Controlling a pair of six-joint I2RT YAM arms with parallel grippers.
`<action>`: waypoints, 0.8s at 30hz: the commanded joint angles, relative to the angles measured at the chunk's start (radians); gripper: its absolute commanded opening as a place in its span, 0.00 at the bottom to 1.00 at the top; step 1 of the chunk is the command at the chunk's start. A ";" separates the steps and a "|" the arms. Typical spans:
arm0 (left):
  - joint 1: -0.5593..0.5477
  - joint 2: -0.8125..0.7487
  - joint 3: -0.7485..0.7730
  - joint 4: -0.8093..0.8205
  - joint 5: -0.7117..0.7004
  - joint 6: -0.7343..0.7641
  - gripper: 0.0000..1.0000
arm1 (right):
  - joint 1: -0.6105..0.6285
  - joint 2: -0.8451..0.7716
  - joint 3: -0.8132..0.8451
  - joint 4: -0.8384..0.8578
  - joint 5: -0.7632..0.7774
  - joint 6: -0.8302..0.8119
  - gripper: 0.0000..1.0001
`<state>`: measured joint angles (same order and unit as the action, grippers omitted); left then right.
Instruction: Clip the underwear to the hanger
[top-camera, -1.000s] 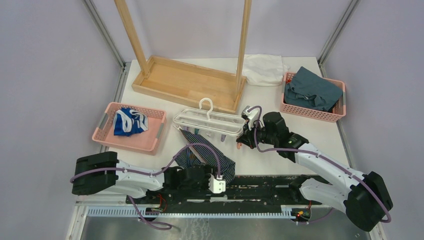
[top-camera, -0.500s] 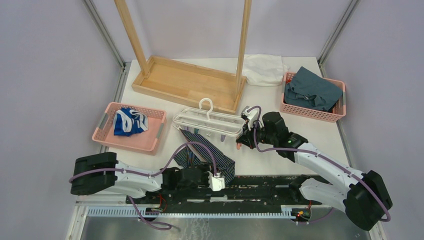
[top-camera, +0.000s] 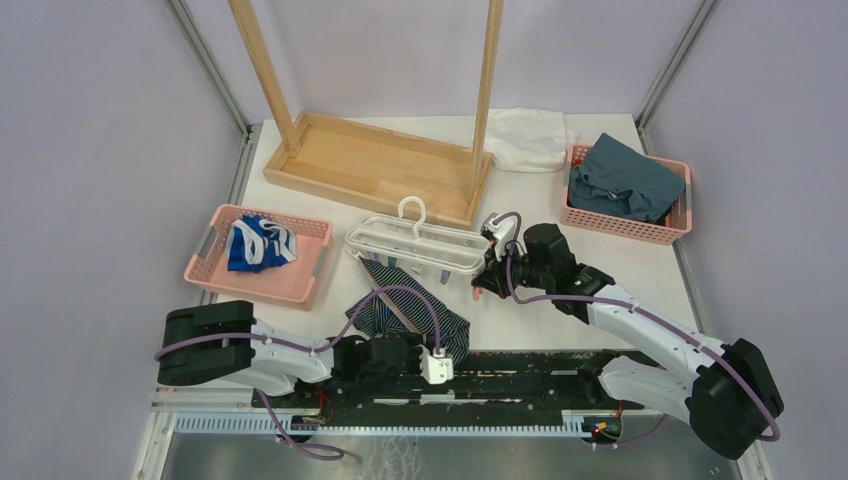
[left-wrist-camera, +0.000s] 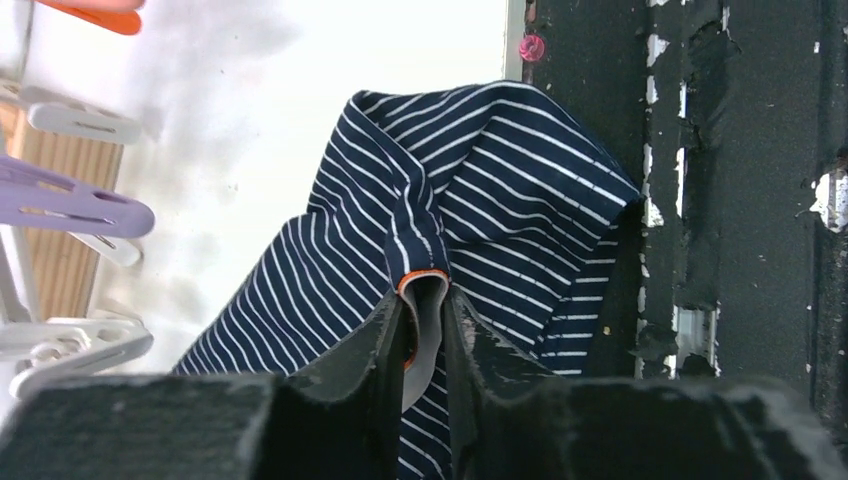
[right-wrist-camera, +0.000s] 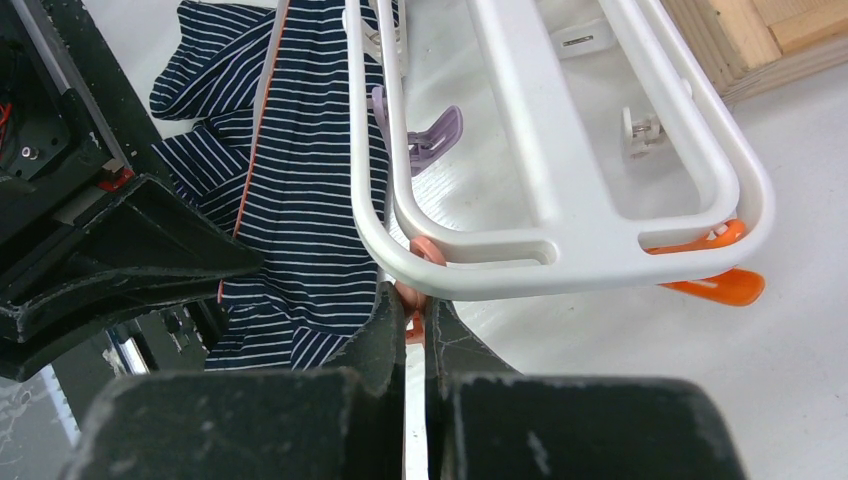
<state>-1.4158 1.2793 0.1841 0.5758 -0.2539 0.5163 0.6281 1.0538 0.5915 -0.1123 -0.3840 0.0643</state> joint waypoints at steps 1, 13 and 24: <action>-0.006 -0.016 0.048 0.056 0.011 0.021 0.22 | 0.000 -0.010 0.032 0.083 -0.003 0.000 0.01; 0.025 0.003 0.287 -0.268 0.146 0.131 0.03 | 0.000 0.016 0.035 0.082 0.017 0.009 0.01; 0.061 0.244 0.458 -0.297 0.274 0.221 0.11 | 0.001 0.003 0.033 0.073 0.044 0.013 0.01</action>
<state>-1.3579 1.4902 0.5842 0.2474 -0.0643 0.6769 0.6270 1.0744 0.5915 -0.1150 -0.3534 0.0658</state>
